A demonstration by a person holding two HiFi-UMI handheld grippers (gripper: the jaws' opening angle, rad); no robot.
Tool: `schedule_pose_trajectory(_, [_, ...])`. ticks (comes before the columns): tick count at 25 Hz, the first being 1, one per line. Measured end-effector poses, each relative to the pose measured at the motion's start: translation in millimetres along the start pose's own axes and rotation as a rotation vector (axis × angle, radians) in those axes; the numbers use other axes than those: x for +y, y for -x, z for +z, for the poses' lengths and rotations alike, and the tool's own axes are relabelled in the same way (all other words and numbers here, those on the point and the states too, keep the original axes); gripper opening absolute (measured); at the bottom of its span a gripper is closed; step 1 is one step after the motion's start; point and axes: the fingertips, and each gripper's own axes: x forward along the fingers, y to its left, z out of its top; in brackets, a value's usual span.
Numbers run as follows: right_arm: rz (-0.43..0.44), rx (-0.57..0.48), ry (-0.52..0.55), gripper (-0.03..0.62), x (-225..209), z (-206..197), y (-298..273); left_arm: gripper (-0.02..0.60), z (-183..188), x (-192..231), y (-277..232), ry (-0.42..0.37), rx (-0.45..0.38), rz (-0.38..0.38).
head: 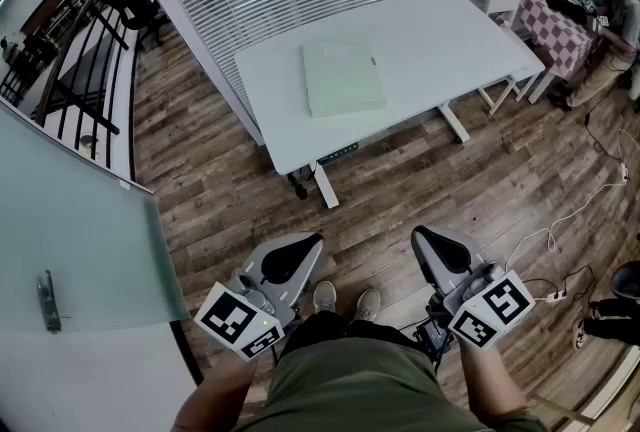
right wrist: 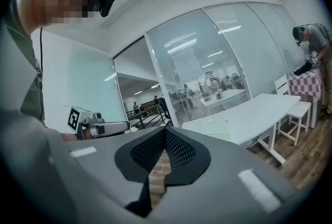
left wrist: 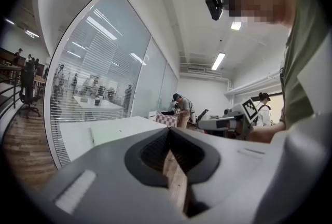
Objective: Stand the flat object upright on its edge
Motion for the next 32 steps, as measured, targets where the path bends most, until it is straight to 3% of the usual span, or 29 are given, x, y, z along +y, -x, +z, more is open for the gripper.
schedule_pose_trajectory(9, [-0.006,0.010,0.004,0.011,-13,-2,-3,0.000,-2,4,-12,0.004,0.006,0.003])
schedule_pose_trajectory(14, [-0.001,-0.011,-0.045,0.011,-20,0,-3,0.000,-5,6,-17,0.010,0.008,0.012])
schedule_pose_trajectory(32, [-0.013,0.052,-0.053,0.011,-50,-11,-5,0.000,-13,13,-36,0.027,-0.009,0.044])
